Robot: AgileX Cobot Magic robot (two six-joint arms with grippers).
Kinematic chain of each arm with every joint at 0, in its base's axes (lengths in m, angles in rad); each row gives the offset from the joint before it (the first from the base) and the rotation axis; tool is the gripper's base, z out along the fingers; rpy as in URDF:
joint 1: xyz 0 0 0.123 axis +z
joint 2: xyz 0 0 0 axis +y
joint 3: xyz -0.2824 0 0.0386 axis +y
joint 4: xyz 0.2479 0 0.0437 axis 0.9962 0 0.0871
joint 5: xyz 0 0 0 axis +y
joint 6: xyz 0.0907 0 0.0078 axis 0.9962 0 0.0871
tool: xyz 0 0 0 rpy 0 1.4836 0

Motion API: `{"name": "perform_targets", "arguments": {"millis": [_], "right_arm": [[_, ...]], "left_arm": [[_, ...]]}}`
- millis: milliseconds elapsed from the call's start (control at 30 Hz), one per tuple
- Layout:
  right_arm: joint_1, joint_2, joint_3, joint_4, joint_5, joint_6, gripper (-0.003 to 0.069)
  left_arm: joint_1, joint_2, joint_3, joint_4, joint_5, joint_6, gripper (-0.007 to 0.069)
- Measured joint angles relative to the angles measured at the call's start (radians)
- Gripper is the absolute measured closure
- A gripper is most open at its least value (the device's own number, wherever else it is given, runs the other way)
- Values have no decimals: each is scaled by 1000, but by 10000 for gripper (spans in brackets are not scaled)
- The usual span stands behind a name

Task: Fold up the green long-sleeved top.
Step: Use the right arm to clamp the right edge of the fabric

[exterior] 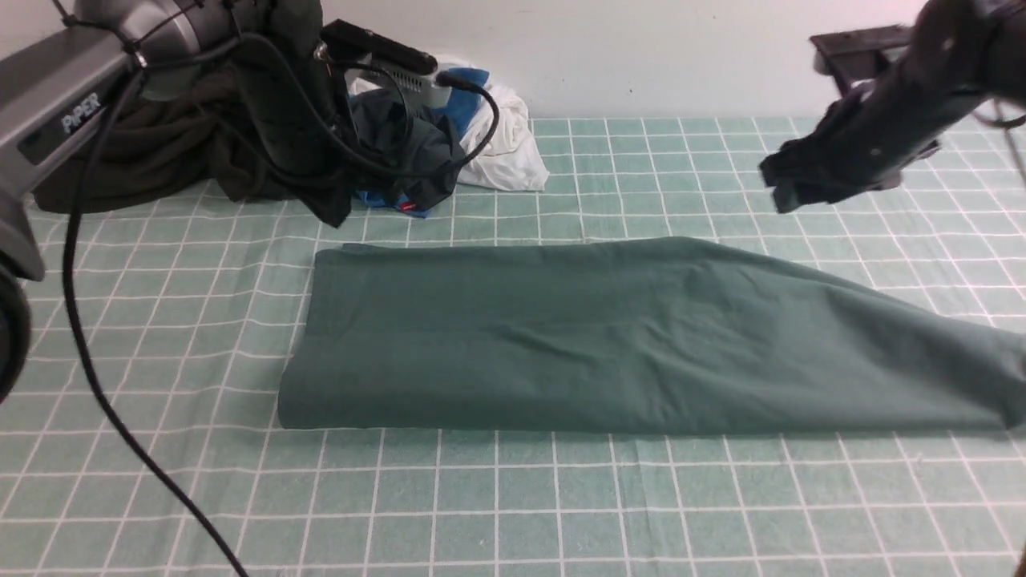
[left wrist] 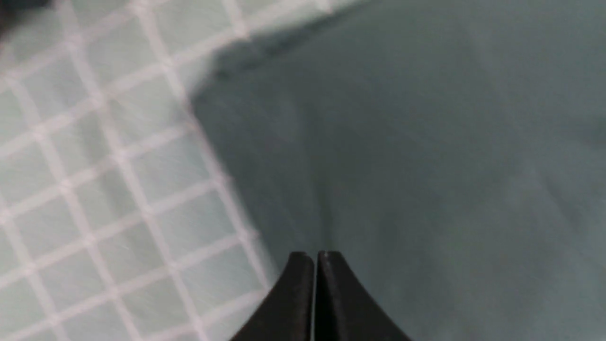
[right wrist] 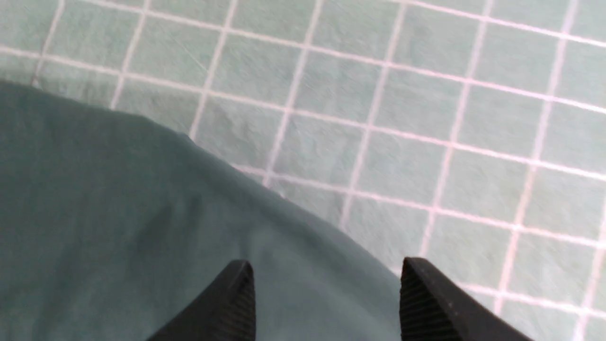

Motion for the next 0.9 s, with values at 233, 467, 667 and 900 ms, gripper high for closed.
{"name": "perform_targets", "arguments": {"millis": [233,467,667,900], "right_arm": [[-156,-261,331,-21,-7,11,271],[-358,-285,537,-32,-154,64,232],[-405,-149,541,-28,-218,67,153],[-405,-38,541,0,-252,56,156]], "left_arm": [[-36,-88,404,-49,-174,24,628],[-36,-46,552,-40,-349,24,628],[-36,-43,552,-37,-357,24,628],[-36,-42,552,-26,-357,24,628]]}}
